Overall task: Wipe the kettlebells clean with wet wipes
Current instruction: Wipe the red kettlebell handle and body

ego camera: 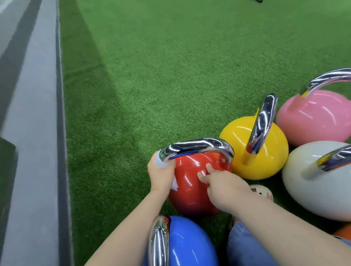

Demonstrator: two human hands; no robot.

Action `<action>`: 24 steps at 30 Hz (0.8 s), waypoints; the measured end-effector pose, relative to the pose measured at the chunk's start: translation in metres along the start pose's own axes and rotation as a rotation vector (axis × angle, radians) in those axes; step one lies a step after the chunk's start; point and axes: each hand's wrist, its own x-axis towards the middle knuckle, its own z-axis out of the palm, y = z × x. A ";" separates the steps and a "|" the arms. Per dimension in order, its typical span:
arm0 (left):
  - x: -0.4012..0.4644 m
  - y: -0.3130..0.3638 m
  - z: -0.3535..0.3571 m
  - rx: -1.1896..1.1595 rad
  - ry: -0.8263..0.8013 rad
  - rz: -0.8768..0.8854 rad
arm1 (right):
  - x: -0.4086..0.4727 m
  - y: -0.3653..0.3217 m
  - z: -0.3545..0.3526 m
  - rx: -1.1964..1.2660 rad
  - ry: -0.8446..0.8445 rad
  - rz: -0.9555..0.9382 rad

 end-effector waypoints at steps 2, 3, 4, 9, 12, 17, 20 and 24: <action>-0.001 -0.003 0.001 -0.047 0.000 0.000 | 0.000 -0.002 0.000 -0.031 0.004 0.009; -0.001 -0.006 0.002 -0.060 -0.007 -0.005 | 0.000 -0.003 0.000 -0.044 0.000 0.017; 0.000 -0.010 0.001 -0.075 -0.015 -0.019 | 0.001 -0.004 0.000 -0.052 -0.003 0.025; -0.002 -0.016 -0.011 -0.149 -0.217 -0.166 | 0.002 -0.005 -0.002 -0.050 0.001 0.038; 0.008 -0.004 -0.026 -0.156 -0.504 -0.211 | 0.003 -0.004 0.000 -0.037 -0.005 0.049; 0.033 0.015 -0.043 0.121 -0.843 -0.238 | 0.004 -0.005 0.001 -0.007 0.010 0.061; 0.052 0.049 -0.038 0.221 -1.154 -0.315 | 0.006 -0.005 0.000 0.009 0.018 0.048; 0.052 0.100 -0.003 0.572 -1.285 -0.422 | 0.006 -0.003 -0.002 0.024 0.008 0.048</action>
